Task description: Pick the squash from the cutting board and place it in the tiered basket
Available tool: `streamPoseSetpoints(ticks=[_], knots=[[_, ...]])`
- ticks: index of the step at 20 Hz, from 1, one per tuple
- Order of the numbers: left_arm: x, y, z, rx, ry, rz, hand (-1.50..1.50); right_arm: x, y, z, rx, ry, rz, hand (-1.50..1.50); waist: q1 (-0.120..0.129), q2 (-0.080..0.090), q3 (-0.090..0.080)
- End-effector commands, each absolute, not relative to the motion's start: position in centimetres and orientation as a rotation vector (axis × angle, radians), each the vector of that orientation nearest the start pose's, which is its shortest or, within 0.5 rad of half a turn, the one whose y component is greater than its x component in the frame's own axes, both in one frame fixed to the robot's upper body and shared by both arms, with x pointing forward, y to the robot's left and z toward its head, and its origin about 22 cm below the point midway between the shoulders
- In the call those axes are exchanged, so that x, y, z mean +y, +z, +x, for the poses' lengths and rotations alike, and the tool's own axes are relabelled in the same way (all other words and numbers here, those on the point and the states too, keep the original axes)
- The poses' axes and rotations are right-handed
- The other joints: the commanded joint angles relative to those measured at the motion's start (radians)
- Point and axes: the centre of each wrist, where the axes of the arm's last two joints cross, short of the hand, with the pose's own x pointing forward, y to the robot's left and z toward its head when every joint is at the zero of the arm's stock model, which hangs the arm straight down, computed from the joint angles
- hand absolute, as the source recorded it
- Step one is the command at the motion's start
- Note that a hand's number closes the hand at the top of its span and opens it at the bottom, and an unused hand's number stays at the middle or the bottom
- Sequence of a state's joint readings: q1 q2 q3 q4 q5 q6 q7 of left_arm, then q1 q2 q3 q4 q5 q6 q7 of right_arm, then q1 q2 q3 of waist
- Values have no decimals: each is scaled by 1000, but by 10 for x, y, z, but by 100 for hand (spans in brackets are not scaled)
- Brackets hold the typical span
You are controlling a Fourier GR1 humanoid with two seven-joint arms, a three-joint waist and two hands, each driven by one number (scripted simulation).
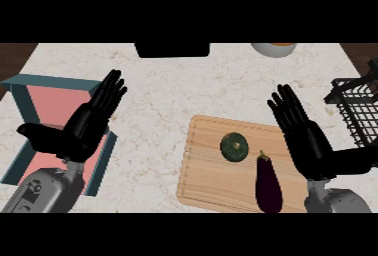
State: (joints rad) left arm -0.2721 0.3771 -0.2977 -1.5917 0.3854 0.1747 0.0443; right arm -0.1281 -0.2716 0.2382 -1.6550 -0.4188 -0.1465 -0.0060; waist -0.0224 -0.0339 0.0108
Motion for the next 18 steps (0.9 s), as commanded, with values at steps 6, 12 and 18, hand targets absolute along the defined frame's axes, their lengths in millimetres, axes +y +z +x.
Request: streamPoseSetpoints(ticks=[6, 12, 18], knots=[[325, 11, 243, -1272, -102, 283, 0, -217, -26, 224, -1650, -658, 349, 150, 57, 57, 5], [331, -6, 231, -1224, -63, 257, 0, -215, -53, 201, -1785, -625, -243, -150, 33, 48, -14], [335, -6, 224, -1211, -101, 261, 0, -250, -97, 151, -1395, -157, -657, -150, 63, 46, -21]])
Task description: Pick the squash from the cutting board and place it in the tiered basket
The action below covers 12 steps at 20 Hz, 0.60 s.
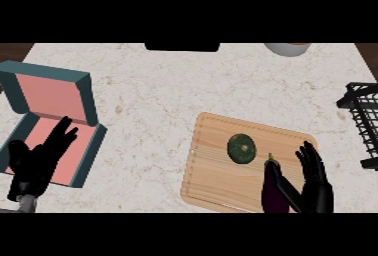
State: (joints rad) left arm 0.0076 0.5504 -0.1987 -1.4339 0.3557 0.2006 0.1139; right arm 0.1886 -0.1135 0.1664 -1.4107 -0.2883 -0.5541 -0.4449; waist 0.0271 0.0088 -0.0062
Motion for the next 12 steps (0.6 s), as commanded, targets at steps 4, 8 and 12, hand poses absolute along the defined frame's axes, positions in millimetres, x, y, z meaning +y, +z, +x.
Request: streamPoseSetpoints(ticks=[4, 8, 12], knots=[[352, -5, 222, -1212, -103, 277, 0, -232, -72, 160, -1305, -18, -544, -150, 6, -6, -4], [350, -10, 221, -1202, -84, 252, 0, -235, -26, 198, -1255, 149, -453, -150, 11, -6, -3], [349, -11, 222, -1190, -82, 279, 0, -216, 32, 223, -1208, 176, -440, -150, -16, -10, 2]])
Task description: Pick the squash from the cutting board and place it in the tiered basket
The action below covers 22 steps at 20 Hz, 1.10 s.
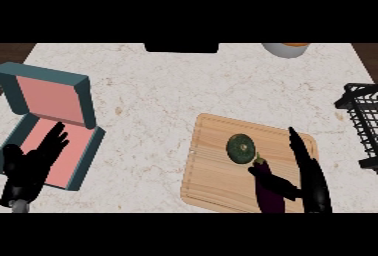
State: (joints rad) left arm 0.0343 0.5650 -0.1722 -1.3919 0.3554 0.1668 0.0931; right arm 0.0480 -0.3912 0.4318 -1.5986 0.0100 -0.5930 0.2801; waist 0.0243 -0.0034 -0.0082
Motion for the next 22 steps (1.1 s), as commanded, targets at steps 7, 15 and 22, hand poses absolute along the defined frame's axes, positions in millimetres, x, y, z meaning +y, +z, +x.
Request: streamPoseSetpoints(ticks=[7, 15, 22], knots=[[368, -12, 220, -1195, -64, 290, 0, -184, 101, 253, -1060, 260, -343, -150, -13, 2, 6], [361, -15, 219, -1185, -84, 277, 0, -186, 95, 243, -873, 303, -414, -150, -24, 2, 8], [351, -30, 217, -1200, -59, 263, 0, -202, 74, 225, -874, 270, -351, -150, -26, 3, 8]])
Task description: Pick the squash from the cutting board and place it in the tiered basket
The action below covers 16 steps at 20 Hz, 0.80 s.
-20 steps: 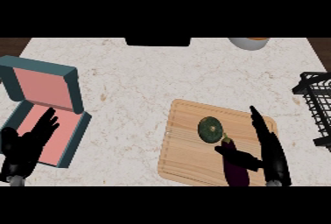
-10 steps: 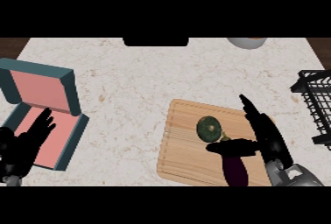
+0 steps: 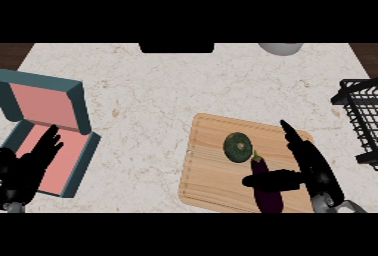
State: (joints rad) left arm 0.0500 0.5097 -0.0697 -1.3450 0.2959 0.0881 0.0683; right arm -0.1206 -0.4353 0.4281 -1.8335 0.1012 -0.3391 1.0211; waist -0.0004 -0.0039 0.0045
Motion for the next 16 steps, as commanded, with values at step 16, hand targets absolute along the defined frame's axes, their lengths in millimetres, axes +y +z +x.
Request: streamPoseSetpoints(ticks=[16], knots=[[355, -28, 228, -1189, -60, 269, 0, -203, 55, 242, -915, 255, -333, -150, 0, 4, -5]])
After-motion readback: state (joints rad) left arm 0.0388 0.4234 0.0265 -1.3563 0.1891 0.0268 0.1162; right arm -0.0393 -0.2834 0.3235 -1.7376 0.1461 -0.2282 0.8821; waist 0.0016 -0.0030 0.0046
